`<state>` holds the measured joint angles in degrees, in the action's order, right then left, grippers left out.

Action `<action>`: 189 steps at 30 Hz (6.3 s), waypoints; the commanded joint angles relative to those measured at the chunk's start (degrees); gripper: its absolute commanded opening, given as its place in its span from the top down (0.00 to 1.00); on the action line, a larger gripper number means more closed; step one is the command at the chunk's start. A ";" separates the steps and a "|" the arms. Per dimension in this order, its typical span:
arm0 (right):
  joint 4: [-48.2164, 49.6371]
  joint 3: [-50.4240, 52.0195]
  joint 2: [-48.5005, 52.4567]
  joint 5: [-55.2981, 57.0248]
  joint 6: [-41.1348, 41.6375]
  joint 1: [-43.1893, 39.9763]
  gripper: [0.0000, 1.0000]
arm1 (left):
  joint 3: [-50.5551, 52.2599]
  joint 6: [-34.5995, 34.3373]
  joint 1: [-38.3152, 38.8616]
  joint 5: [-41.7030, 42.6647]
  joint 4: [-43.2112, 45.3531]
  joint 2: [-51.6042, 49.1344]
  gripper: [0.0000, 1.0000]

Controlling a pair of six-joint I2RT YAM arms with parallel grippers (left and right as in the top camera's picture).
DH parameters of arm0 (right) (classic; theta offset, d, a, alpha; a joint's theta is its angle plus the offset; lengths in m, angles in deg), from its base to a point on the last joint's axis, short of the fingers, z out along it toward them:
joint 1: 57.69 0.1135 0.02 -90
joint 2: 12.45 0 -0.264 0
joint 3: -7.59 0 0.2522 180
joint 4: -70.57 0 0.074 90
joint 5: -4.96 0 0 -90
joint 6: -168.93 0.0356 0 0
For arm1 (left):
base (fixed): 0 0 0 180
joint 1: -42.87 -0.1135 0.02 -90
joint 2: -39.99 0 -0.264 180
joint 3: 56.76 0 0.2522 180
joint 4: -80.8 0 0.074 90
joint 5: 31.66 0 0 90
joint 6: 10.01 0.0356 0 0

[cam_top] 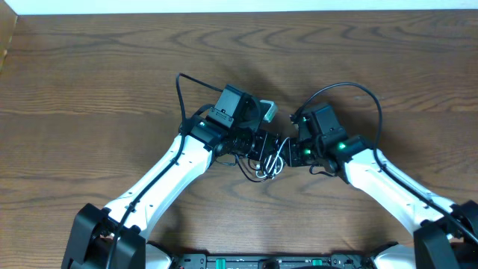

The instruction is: Untangle cables

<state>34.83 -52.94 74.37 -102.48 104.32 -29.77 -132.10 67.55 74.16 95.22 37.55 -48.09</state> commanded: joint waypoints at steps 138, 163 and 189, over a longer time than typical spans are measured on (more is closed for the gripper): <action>-27.26 -0.04 -5.66 27.96 3.32 -23.12 0.99 | 1.14 -0.48 -14.78 -34.36 -12.46 -14.25 0.64; -12.26 -0.04 -5.66 -32.28 -27.17 -21.81 0.99 | 1.11 0.42 -10.86 -4.04 -6.75 -0.74 0.55; -23.96 -0.04 -5.66 11.80 -4.28 -21.14 0.71 | 1.11 -0.31 5.18 -1.31 4.87 -12.09 0.55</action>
<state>12.02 -52.91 69.54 -104.35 91.20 -51.04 -131.60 66.89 79.36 93.17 41.79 -59.17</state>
